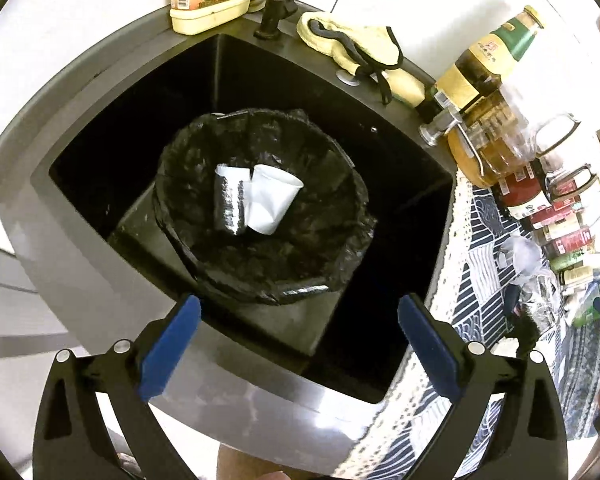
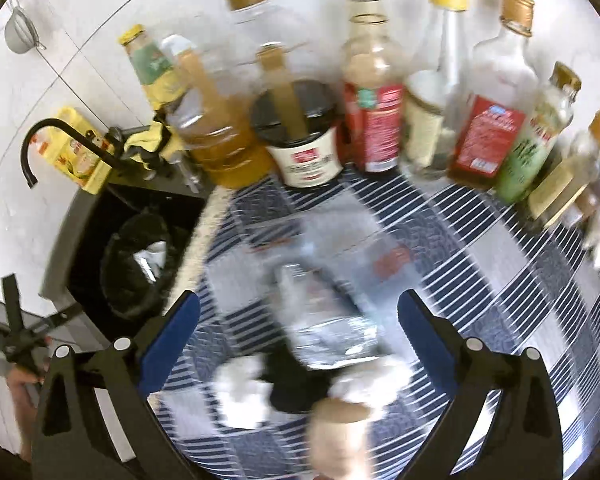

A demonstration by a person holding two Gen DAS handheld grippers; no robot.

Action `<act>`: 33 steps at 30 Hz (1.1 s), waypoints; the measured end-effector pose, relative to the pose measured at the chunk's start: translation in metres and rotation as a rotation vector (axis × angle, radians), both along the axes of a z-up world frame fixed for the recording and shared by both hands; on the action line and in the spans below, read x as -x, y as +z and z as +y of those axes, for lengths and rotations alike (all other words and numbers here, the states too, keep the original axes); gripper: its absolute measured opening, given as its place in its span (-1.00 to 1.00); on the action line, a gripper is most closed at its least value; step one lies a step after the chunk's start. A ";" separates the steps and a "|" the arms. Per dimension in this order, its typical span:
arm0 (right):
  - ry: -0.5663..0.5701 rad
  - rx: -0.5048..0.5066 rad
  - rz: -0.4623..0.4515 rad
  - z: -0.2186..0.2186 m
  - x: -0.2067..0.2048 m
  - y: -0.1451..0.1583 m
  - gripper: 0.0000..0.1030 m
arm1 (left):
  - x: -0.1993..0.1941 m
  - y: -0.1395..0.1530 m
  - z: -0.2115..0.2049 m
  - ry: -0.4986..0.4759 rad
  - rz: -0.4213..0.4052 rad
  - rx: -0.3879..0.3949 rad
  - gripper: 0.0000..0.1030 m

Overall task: Collect trash
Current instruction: 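Grasp the clear plastic tub with red lettering with the right gripper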

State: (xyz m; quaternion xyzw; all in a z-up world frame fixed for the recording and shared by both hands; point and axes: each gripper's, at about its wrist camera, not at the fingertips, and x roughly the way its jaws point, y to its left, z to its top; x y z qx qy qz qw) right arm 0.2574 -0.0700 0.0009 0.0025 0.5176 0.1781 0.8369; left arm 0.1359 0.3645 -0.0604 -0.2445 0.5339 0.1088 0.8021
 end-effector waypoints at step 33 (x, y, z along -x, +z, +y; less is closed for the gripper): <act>0.485 -0.126 0.181 -0.037 -0.075 -0.091 0.29 | 0.086 0.019 -0.229 0.218 0.053 -0.039 0.87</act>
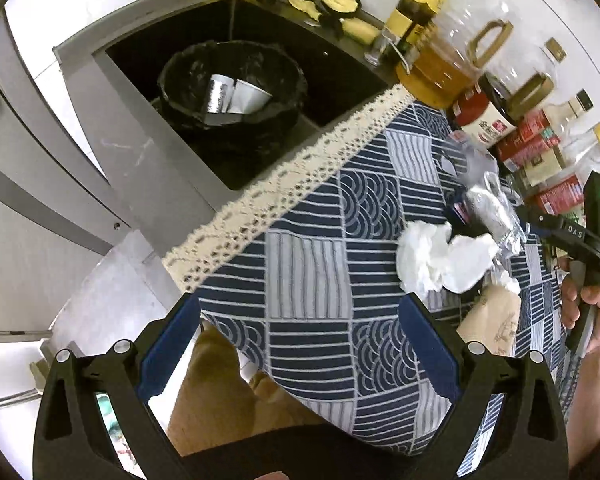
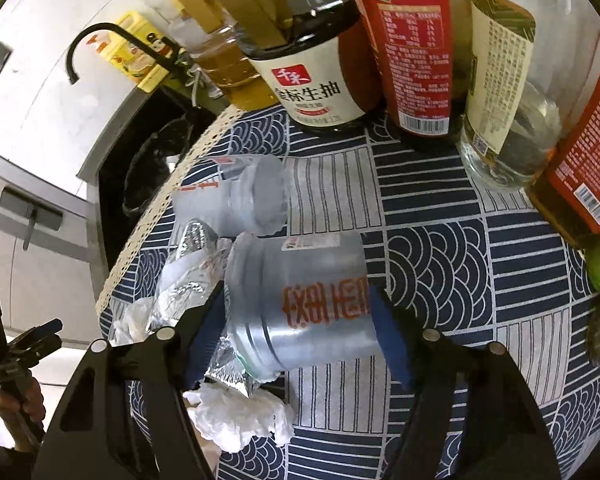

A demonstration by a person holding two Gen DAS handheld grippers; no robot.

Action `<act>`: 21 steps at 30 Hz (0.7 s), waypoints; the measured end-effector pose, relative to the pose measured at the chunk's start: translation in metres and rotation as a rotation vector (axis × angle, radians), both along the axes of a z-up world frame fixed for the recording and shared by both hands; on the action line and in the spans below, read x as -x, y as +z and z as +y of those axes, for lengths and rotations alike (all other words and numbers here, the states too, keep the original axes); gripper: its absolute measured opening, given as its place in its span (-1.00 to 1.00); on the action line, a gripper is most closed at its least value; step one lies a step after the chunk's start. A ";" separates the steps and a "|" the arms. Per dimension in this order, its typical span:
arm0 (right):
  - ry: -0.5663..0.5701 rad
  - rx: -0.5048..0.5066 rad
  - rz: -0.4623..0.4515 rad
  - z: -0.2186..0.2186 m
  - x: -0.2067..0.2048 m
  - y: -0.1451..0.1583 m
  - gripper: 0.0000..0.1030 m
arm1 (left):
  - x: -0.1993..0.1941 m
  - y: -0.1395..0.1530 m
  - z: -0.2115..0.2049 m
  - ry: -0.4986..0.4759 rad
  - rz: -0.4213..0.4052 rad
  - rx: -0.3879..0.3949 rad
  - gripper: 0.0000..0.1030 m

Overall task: Collect trash
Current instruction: 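Grasp the clear plastic tub with red lettering with the right gripper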

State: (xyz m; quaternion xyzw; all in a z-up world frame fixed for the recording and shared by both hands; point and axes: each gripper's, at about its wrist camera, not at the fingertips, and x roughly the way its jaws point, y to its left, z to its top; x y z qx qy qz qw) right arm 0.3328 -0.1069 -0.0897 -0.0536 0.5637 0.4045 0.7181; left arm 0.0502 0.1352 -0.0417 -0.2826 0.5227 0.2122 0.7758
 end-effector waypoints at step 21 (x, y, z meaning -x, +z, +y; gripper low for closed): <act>-0.158 -0.219 -0.049 -0.102 0.035 0.032 0.25 | -0.071 0.002 -0.060 -0.277 0.058 -0.062 0.87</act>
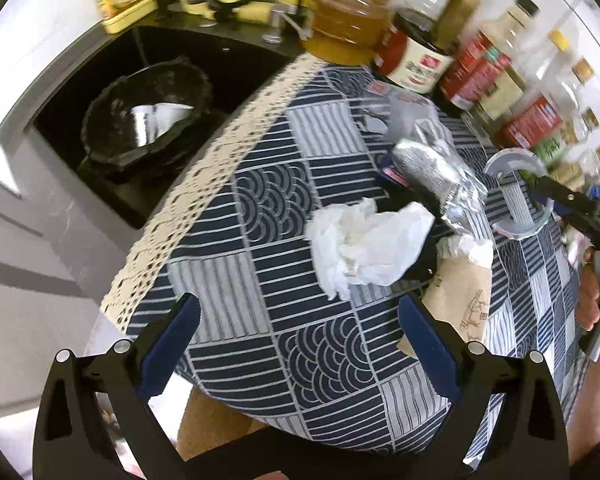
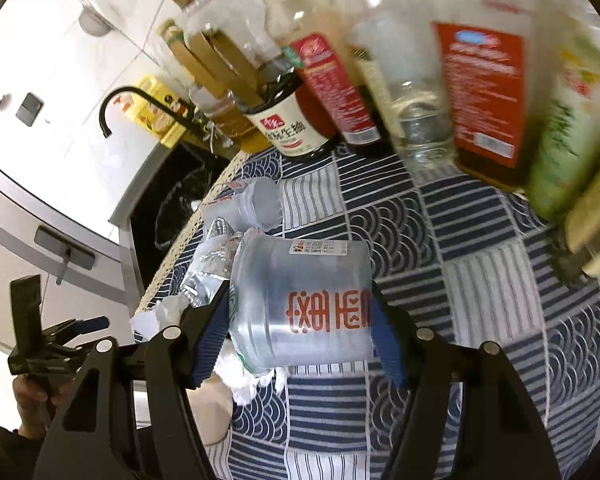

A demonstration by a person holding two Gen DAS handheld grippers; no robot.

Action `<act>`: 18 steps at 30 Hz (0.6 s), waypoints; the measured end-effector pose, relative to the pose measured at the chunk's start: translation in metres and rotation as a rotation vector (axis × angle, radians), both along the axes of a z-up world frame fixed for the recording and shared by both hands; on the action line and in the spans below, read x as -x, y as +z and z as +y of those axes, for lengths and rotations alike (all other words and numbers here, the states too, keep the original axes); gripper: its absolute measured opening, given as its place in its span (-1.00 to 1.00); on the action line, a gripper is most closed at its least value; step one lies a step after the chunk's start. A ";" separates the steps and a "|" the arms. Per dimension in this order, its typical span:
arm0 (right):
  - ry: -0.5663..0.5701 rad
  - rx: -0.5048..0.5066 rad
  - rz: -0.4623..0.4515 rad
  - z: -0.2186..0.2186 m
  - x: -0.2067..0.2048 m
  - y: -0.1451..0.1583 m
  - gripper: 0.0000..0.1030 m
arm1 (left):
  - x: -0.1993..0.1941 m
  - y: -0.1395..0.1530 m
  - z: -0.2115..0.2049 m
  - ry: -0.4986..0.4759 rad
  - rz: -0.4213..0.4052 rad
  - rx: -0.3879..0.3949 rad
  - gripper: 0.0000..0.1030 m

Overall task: Collect trash
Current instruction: 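Grasp the clear plastic tub with red lettering with the right gripper, then grasp the crumpled white tissue with the left gripper while the right holds the tub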

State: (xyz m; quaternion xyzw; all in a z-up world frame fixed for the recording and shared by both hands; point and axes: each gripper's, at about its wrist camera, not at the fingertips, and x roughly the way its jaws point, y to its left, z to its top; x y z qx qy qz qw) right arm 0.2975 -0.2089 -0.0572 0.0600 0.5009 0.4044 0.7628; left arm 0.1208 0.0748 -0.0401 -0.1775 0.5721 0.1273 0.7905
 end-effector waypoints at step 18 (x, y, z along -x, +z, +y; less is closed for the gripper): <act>-0.130 -0.156 -0.004 -0.067 0.075 0.003 0.25 | -0.063 -0.036 -0.019 -0.185 0.073 0.028 0.85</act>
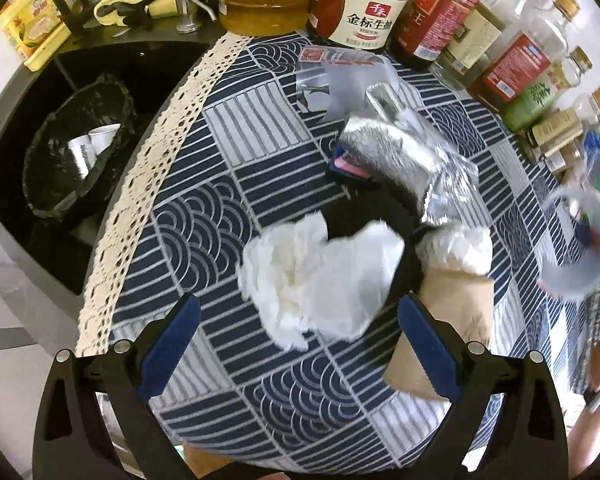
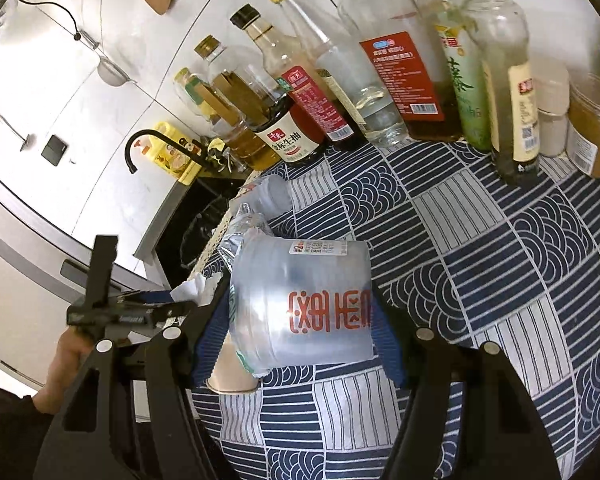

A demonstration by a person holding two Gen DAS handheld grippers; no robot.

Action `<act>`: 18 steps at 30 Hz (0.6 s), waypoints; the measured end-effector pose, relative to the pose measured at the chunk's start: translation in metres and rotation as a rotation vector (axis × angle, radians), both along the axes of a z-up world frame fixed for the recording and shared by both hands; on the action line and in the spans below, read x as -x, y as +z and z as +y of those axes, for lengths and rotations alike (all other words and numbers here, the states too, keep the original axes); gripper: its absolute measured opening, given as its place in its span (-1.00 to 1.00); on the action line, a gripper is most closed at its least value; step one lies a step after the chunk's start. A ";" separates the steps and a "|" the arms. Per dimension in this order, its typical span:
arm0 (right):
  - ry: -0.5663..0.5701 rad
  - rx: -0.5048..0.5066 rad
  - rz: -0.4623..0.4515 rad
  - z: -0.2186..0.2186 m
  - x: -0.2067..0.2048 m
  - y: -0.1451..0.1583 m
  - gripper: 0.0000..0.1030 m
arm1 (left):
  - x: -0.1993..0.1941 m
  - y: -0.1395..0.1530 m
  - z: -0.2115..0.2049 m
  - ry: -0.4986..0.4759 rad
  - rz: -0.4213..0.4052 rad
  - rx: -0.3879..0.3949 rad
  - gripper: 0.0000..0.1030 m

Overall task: Collect trash
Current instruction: 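Grasp the crumpled white tissue with the left gripper while the right holds the tub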

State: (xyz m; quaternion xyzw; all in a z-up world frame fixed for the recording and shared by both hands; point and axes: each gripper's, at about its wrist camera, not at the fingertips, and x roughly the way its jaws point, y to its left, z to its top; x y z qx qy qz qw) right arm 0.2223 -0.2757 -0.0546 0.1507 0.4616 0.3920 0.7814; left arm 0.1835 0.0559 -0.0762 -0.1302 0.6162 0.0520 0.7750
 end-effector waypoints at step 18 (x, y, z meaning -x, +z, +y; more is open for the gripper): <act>0.020 -0.018 0.019 0.008 0.001 -0.005 0.25 | -0.005 -0.040 0.041 0.147 0.076 0.128 0.14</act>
